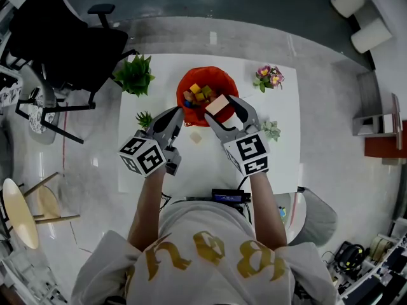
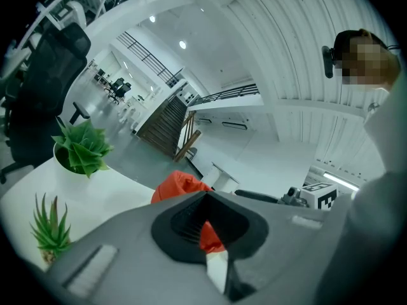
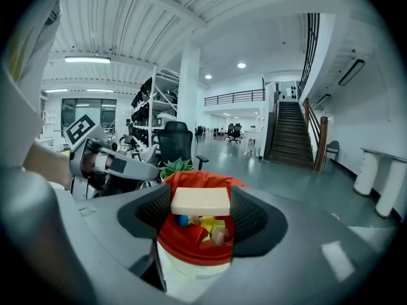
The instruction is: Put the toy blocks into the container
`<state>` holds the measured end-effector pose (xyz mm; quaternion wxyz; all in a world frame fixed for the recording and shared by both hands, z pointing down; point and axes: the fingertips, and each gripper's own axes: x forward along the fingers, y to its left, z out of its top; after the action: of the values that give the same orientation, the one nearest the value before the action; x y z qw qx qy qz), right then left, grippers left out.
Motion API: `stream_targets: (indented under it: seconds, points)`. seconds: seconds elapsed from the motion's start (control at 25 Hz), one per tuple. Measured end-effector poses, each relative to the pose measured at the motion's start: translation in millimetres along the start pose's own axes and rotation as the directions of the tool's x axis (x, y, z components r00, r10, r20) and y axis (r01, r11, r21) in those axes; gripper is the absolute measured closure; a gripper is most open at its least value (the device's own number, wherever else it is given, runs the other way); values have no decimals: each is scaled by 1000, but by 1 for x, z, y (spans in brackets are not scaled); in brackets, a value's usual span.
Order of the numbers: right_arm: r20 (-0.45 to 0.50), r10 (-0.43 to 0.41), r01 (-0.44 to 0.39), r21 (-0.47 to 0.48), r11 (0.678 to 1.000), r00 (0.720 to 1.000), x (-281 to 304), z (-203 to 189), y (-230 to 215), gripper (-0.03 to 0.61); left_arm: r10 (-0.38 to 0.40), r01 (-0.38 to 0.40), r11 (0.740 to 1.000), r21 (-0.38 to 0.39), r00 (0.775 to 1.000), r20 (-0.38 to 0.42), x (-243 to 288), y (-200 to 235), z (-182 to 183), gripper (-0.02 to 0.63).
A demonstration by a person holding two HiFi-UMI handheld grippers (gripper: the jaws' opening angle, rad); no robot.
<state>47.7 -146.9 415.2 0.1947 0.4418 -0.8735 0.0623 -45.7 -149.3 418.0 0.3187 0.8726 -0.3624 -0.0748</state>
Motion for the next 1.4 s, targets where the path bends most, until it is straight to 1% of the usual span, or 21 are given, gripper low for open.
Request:
stream_targets:
  seconds: [0.12,0.16,0.2,0.28,0.56,0.96,1.4]
  points:
    - [-5,1,0,22,1000,1000,4,-2,-1,270,2,-2,1000,-3,1000,0,1,1,0,614]
    - [-12,3,-3,24,1000,1000,6,-4,0,249,3,-3,1000,-3,1000,0,1,2,0,614]
    - [-19,4,-4,20,1000,1000,6,-5,0,245,4,-4,1000,-4,1000,-1,2,2,1,614]
    - [-29,2,-2,9,1000,1000,7,-8,1,253,5,-5,1000,-5,1000,-3,2,2,0,614]
    - [-37,-1,2,18,1000,999,4,-14,2,276,10,-10,1000,-4,1000,-8,1,3,-3,614]
    - [-12,-22,22,31,999,1000,-6,-12,1,278,5,-5,1000,6,1000,-7,-3,-3,-6,614]
    - [-4,-11,12,33,999,1000,-20,-13,20,285,9,-9,1000,27,1000,1,-22,-13,-5,614]
